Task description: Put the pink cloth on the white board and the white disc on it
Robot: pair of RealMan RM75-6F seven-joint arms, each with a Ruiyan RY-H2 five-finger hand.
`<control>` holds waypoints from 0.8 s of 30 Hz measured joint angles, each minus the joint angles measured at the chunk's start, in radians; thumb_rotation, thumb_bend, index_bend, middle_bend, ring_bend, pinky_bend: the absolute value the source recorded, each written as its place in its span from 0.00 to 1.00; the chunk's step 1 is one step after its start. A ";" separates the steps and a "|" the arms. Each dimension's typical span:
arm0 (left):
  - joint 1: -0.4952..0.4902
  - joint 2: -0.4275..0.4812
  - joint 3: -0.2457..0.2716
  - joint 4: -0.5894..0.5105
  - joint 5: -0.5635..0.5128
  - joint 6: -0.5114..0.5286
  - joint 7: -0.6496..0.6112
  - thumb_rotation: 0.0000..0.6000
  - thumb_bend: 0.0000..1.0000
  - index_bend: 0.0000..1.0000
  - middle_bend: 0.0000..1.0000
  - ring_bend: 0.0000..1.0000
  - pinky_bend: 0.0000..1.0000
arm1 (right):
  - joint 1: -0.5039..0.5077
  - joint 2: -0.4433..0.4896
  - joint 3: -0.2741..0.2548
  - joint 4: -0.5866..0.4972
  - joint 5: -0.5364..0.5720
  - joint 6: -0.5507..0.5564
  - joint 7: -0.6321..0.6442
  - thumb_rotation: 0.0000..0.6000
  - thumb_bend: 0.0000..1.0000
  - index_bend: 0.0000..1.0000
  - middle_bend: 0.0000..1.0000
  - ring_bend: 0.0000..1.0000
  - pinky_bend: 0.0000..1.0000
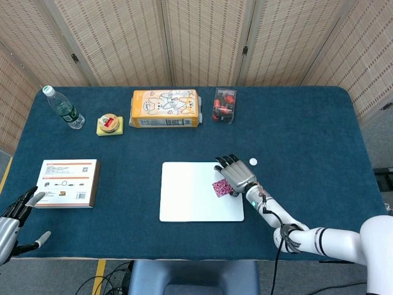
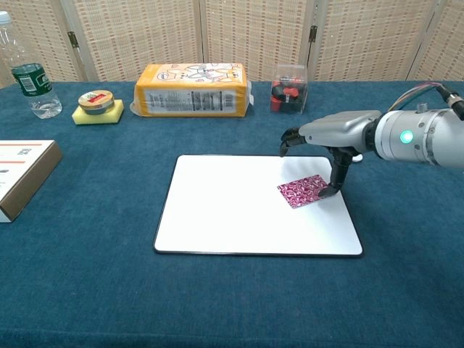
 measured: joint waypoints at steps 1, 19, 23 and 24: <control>0.000 0.000 -0.001 0.000 -0.001 0.000 0.000 1.00 0.29 0.00 0.04 0.10 0.22 | 0.003 0.006 -0.005 -0.008 0.006 0.004 -0.003 1.00 0.11 0.12 0.00 0.00 0.00; -0.018 -0.023 -0.003 -0.024 -0.011 -0.051 0.095 1.00 0.29 0.00 0.04 0.10 0.22 | -0.124 0.167 -0.049 -0.007 -0.133 0.093 0.194 1.00 0.11 0.25 0.02 0.00 0.00; -0.026 -0.028 -0.005 -0.029 -0.022 -0.069 0.108 1.00 0.29 0.00 0.04 0.10 0.22 | -0.134 0.155 -0.046 0.062 -0.150 0.073 0.235 1.00 0.11 0.26 0.03 0.00 0.00; -0.026 -0.029 -0.006 -0.029 -0.025 -0.071 0.108 1.00 0.29 0.00 0.04 0.10 0.22 | -0.134 0.150 -0.044 0.079 -0.153 0.066 0.243 1.00 0.11 0.27 0.03 0.00 0.00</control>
